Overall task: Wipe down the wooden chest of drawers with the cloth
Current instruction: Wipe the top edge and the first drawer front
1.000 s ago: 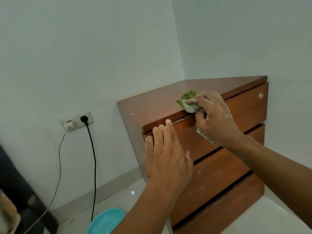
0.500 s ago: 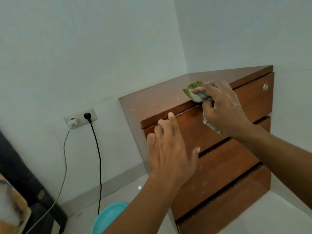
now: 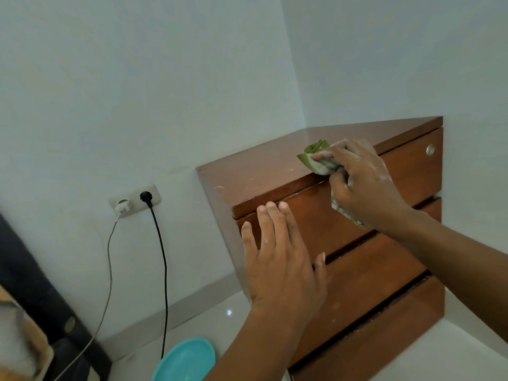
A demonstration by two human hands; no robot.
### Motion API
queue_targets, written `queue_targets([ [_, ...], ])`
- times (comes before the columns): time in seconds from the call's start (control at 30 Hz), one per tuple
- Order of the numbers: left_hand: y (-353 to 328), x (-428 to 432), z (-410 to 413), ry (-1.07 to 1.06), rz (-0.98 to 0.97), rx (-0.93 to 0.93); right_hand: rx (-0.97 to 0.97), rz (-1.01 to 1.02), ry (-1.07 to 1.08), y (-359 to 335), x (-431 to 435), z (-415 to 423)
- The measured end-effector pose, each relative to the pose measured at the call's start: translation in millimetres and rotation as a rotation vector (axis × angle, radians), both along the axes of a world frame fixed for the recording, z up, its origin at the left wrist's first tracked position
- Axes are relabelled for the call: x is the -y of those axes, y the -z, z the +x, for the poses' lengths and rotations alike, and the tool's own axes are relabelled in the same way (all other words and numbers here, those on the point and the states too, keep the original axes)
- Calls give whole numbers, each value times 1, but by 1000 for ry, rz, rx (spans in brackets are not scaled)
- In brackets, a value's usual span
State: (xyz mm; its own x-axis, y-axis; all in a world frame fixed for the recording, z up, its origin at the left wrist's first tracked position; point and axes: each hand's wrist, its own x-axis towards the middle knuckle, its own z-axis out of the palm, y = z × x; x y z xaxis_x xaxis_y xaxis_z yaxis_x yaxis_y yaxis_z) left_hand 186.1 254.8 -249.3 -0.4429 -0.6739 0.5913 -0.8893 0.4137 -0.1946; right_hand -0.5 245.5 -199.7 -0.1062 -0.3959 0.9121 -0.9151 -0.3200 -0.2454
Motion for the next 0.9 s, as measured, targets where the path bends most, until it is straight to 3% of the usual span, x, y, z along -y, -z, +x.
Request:
queue_targets([
  [0.2, -12, -4, -3, 64, -26, -151, -71, 134, 0, -8, 2, 1],
  [0.4, -19, -5, 9, 73, 51, -808, -144, 278, 20, -23, 6, 11],
  [0.6, -37, 0, 8, 68, 317, -1184, -136, 302, 12, -24, 6, 24],
  [0.9, -50, 20, 10, -22, 331, -1283, -101, 319, 30, -23, 8, 26],
])
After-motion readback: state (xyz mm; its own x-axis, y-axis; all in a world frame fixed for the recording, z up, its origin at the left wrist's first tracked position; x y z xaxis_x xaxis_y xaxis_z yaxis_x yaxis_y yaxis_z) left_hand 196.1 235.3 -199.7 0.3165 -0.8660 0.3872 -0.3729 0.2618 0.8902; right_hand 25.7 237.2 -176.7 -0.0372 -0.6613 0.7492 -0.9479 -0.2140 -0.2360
